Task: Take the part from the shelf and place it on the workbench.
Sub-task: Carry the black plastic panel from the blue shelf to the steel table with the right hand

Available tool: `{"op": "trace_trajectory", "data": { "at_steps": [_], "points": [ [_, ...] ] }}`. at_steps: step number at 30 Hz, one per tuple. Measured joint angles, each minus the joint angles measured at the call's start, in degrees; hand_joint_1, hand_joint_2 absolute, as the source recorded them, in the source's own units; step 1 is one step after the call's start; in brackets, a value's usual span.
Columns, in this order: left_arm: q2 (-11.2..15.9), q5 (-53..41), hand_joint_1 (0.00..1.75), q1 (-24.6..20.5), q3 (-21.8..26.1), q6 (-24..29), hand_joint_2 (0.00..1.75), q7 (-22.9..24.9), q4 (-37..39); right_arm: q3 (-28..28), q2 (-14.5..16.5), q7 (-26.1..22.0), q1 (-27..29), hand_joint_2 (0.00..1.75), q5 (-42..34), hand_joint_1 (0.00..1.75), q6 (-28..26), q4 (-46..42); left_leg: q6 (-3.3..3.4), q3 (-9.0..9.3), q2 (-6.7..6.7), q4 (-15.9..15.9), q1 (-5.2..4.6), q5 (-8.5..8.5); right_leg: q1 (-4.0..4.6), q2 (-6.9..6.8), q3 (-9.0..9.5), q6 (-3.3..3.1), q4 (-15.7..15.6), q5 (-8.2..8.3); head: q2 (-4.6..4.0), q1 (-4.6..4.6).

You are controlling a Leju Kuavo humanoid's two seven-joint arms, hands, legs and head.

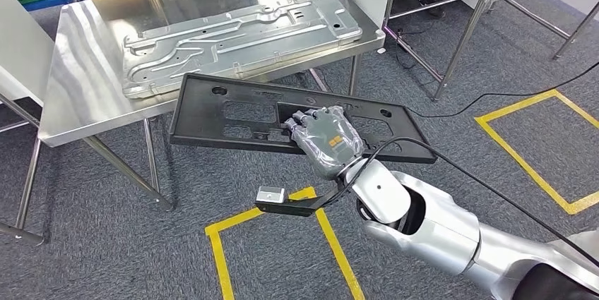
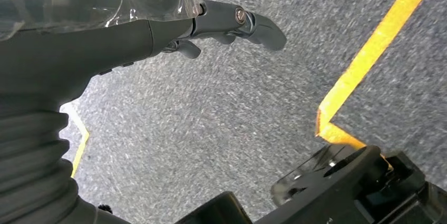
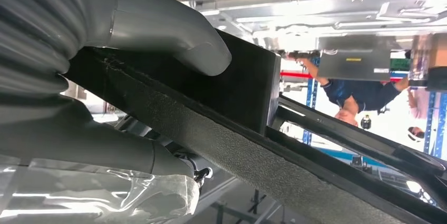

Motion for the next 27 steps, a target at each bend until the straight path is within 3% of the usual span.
{"op": "trace_trajectory", "data": {
  "at_steps": [1, 3, 5, 8, 10, 12, 13, 14, 16, 18, 20, 23, 24, 27],
  "points": [
    [0.04, 0.00, 0.00, 0.11, 0.02, -0.01, 1.75, 0.05, 0.01, 0.00, -0.01, 0.01, -0.03, 1.75, 0.03, 1.75, 0.03, 0.00, 0.67, 1.15, 0.56, -4.33, -0.39, 3.29, 0.06, -0.16, 0.67, 0.01, -0.07, -0.47, 0.00, 0.00],
    [0.15, -0.01, 0.00, 0.30, 0.03, -0.03, 1.75, 0.14, 0.01, 0.01, -0.01, 0.04, -0.13, 1.75, 0.05, 1.75, 0.11, -0.01, 1.63, 2.85, 1.65, -10.54, -1.36, 6.80, 0.21, -0.51, 1.43, 0.29, -0.27, -1.15, 0.00, -0.05],
    [0.21, -0.01, 0.00, 0.40, 0.06, -0.02, 1.75, 0.14, 0.00, 0.02, 0.00, 0.09, -0.15, 1.75, -0.03, 1.75, 0.19, -0.03, 1.97, 3.09, 1.78, -11.83, -2.00, 6.99, 0.29, -1.00, 1.57, 0.92, -0.54, -1.51, 0.00, -0.10],
    [0.21, -0.08, 0.00, 0.38, 0.12, 0.00, 1.75, 0.11, 0.00, -0.02, -0.04, 0.13, -0.19, 1.75, -0.13, 1.75, 0.19, -0.11, 2.64, 4.16, 1.03, -12.66, -1.57, 7.48, 0.32, -1.11, 1.35, 1.71, 0.97, -2.86, 0.01, -0.05],
    [0.20, -0.16, 0.00, 0.44, 0.13, 0.00, 1.75, 0.11, 0.00, -0.04, -0.10, 0.18, -0.25, 1.75, -0.13, 1.75, 0.18, -0.13, 3.19, 5.05, 0.77, -13.04, -1.46, 7.14, 0.38, -0.51, -1.91, 1.82, 7.49, -5.57, 0.01, 0.03],
    [0.18, -0.20, 0.00, 0.51, 0.13, -0.01, 1.75, 0.11, 0.00, -0.03, -0.16, 0.21, -0.05, 1.75, -0.14, 1.75, 0.19, -0.13, 3.56, 5.61, 0.48, -12.99, -1.59, 6.55, 0.47, -0.20, -6.83, 1.84, 15.12, -7.70, 0.01, 0.05],
    [0.17, -0.24, 0.00, 0.56, 0.13, -0.01, 1.75, 0.11, 0.00, -0.02, -0.20, 0.21, 0.11, 1.75, -0.15, 1.75, 0.19, -0.13, 3.63, 5.96, 0.25, -12.97, -1.68, 6.22, 0.50, -0.14, -8.30, 1.79, 16.55, -7.26, 0.00, 0.05],
    [0.17, -0.27, 0.00, 0.62, 0.13, -0.02, 1.75, 0.11, 0.00, -0.01, -0.23, 0.21, 0.21, 1.75, -0.15, 1.75, 0.19, -0.13, 3.63, 6.44, 0.01, -12.95, -1.77, 5.84, 0.54, -0.11, -8.58, 1.66, 15.62, -5.60, 0.00, 0.06],
    [0.14, -0.32, 0.00, 0.82, 0.13, -0.02, 1.75, 0.11, 0.00, -0.03, -0.29, 0.22, 0.24, 1.75, -0.15, 1.75, 0.19, -0.13, 3.50, 7.61, -0.36, -12.95, -1.91, 4.97, 0.80, -0.09, -6.13, 1.03, 8.01, -0.11, 0.00, 0.08],
    [0.05, -0.38, 0.00, 0.92, 0.13, -0.02, 1.75, 0.13, 0.00, -0.06, -0.34, 0.23, 0.14, 1.75, -0.14, 1.75, 0.19, -0.13, 3.08, 8.32, -0.51, -12.83, -2.15, 4.11, 1.16, -0.11, -3.30, 0.35, 1.06, 3.05, 0.01, -0.01],
    [-0.02, -0.46, 0.00, 0.86, 0.14, -0.03, 1.75, 0.14, 0.00, -0.06, -0.33, 0.24, 0.06, 1.75, -0.13, 1.75, 0.18, -0.16, 2.55, 8.43, -0.48, -12.78, -2.17, 3.60, 1.42, -0.08, -2.53, -0.03, -0.68, 3.03, 0.01, -0.10],
    [0.09, -0.51, 0.00, 0.77, 0.14, -0.03, 1.75, 0.13, 0.00, -0.10, -0.34, 0.25, 0.00, 1.75, -0.12, 1.75, 0.17, -0.27, 1.48, 7.86, -0.36, -11.33, -1.97, 2.36, 1.01, 0.00, -2.07, -0.60, -1.17, 2.79, 0.01, -0.12],
    [0.13, -0.50, 0.00, 0.75, 0.15, -0.02, 1.75, 0.10, 0.00, -0.12, -0.31, 0.26, -0.03, 1.75, -0.11, 1.75, 0.17, -0.30, 0.96, 6.69, -0.34, -8.99, -1.78, 1.20, 0.78, 0.00, -1.82, -0.79, -1.33, 2.69, 0.01, -0.16],
    [0.16, -0.35, 0.00, 0.29, 0.28, 0.13, 1.75, -0.05, 0.00, -0.07, -0.24, 0.26, 0.13, 1.75, -0.10, 1.75, 0.23, -0.33, -0.45, 0.07, -0.24, 2.77, -0.65, -2.92, 0.61, -0.01, -1.30, -0.96, -1.34, 2.06, 0.00, -0.26]
  ]
}}
